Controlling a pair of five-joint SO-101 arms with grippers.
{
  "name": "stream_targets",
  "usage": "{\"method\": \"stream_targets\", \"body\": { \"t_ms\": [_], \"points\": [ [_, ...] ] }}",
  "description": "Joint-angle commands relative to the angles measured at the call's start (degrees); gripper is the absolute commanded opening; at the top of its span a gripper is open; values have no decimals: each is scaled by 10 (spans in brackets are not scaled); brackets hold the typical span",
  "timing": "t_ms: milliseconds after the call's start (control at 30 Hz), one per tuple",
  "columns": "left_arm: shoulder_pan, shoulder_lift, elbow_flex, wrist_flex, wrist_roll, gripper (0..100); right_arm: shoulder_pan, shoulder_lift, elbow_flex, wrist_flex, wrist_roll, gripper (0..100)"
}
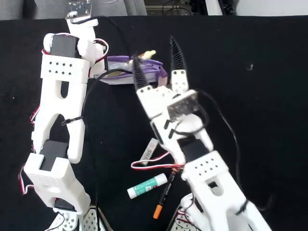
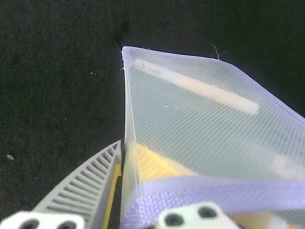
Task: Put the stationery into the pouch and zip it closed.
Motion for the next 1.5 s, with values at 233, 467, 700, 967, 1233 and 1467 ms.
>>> {"method": "stream_targets", "body": {
  "t_ms": [233, 467, 700, 967, 1233, 1467],
  "points": [
    [-17, -12, 4, 4, -5, 29, -20, -158, 18, 73, -29, 276],
    [-17, -12, 4, 4, -5, 29, 33, -139, -18, 112, -36, 276],
    [-17, -12, 4, 4, -5, 29, 57, -50, -66, 114, -35, 276],
    [-32, -11, 3, 1, -6, 29, 103, -24, -241, 385, -35, 276],
    [-70, -11, 4, -20, -3, 29, 104, -21, -430, 743, -64, 276],
    [-73, -11, 4, -20, -3, 29, 103, -19, -415, 864, -130, 276]
  ]
}}
